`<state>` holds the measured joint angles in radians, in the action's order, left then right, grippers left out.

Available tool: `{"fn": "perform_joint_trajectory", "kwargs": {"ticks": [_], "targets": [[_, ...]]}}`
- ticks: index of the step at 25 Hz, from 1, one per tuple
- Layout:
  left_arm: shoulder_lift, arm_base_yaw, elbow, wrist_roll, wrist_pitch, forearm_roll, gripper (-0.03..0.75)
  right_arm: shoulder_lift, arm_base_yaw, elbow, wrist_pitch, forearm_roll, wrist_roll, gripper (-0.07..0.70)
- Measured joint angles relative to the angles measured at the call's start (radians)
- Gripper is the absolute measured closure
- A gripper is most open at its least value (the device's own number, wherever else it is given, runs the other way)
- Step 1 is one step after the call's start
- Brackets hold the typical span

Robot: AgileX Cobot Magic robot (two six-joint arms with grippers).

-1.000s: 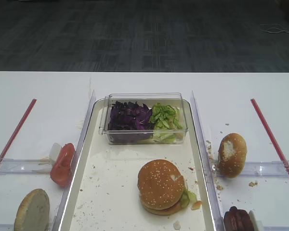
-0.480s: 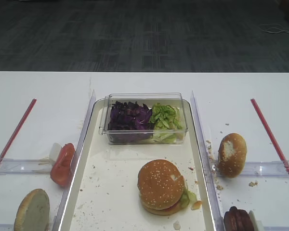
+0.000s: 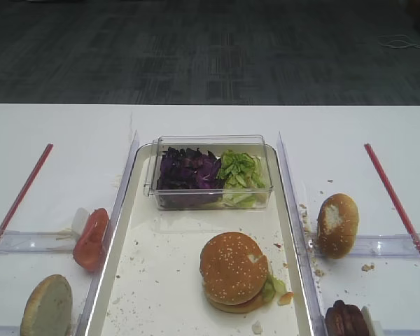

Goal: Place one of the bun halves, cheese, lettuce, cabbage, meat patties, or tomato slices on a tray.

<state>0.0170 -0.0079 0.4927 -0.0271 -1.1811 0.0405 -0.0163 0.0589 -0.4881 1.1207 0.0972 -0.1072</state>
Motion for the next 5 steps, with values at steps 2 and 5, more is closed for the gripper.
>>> {"fn": "perform_joint_trajectory", "kwargs": {"ticks": [2, 5], "targets": [[0.000, 0.000, 0.000, 0.000, 0.000, 0.000, 0.295, 0.000, 0.000, 0.000, 0.000, 0.000, 0.000, 0.041], [0.000, 0.000, 0.000, 0.000, 0.000, 0.000, 0.295, 0.000, 0.000, 0.000, 0.000, 0.000, 0.000, 0.041]]}}
